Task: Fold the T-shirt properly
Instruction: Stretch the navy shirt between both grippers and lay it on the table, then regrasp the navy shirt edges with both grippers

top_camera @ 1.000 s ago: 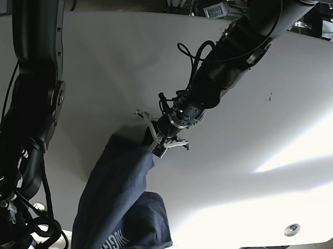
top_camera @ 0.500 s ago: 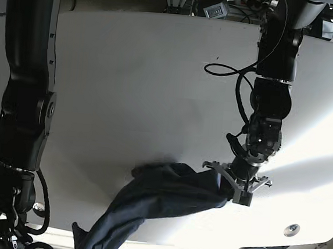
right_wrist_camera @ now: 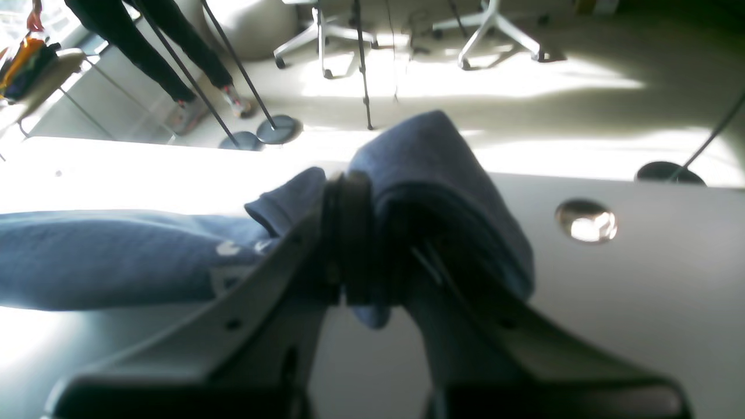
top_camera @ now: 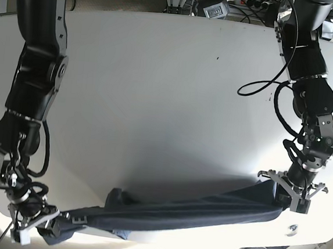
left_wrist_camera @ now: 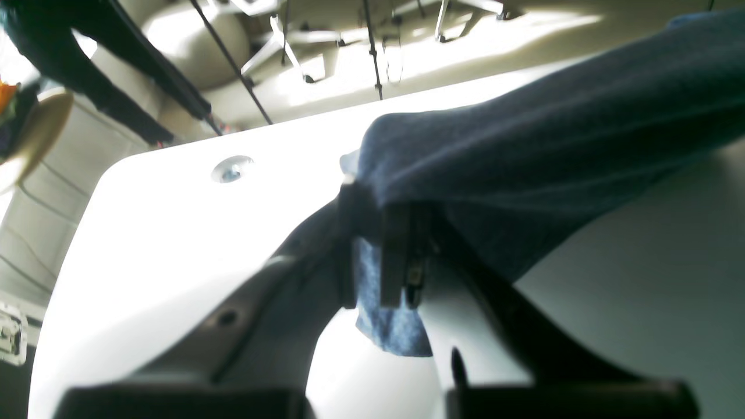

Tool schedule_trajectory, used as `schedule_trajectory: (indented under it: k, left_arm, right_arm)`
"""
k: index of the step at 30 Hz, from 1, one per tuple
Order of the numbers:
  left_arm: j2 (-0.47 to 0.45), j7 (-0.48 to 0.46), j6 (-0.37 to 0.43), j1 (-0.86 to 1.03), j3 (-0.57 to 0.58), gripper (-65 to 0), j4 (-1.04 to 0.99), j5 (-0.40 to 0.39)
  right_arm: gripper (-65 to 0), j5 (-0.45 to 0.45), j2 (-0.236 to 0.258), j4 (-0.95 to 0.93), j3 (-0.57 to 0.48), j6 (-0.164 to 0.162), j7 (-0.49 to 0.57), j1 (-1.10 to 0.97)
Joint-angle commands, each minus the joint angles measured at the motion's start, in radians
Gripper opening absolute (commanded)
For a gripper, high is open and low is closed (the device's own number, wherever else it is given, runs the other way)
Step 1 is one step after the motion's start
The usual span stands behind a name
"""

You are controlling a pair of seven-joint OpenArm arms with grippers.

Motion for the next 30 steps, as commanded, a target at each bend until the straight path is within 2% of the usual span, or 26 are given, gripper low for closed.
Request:
schedule_trajectory:
  k: [1,7,9,12,14,17,19,23,25,27,30]
  left_arm:
    - [-0.015,-0.036,0.004,0.042,-0.008,-65.0,0.041,-0.012]
    - [-0.010,-0.036,0.003,0.290,-0.066,-65.0,0.108,-0.012]
    - [-0.010,-0.036,0.003,0.376,-0.066,-65.0,0.137,-0.012]
    - [-0.012,-0.036,0.003,0.490,-0.069,-65.0,0.183,-0.012]
    - [-0.010,-0.034,0.003,0.547,-0.095,-65.0,0.214,-0.012]
    - [-0.009,-0.034,0.003,0.617,-0.121,-65.0,0.232,-0.012]
    - [-0.013,-0.034,0.003,0.652,-0.121,-65.0,0.246,-0.011]
    - [-0.015,-0.034,0.003,0.714,-0.140,-65.0,0.286,-0.009]
    - [-0.013,-0.033,0.000,0.740,-0.158,-65.0,0.308,-0.009]
    - [-0.010,-0.033,-0.042,0.757,-0.170,-65.0,0.315,-0.009]
    - [-0.007,-0.033,-0.074,0.775,-0.224,-65.0,0.317,-0.009]
  right_arm:
    - [-63.1,0.019,-0.015,0.145,0.054,0.002,0.008,-0.100]
    - [-63.1,0.020,-0.037,0.363,0.163,0.002,-0.002,-0.557]
    - [-63.1,0.019,-0.080,0.400,0.243,0.012,-0.002,-0.677]
    - [-63.1,0.019,-0.095,0.421,0.311,0.014,-0.002,-0.811]
    - [-63.1,0.026,-0.096,0.421,0.314,0.014,-0.002,-0.872]
    - [-63.1,0.132,-0.092,0.423,0.338,0.014,-0.002,-0.950]
    - [-63.1,0.167,-0.093,0.423,0.352,0.014,-0.002,-0.981]
    - [-62.9,0.175,-0.098,0.453,0.355,0.014,-0.002,-1.033]
    - [-62.9,0.175,-0.127,0.489,0.354,0.014,-0.002,-1.056]
    - [-62.9,0.169,-0.150,0.516,0.352,0.014,-0.002,-1.064]
    - [-62.9,0.169,-0.156,0.519,0.354,0.014,-0.002,-1.078]
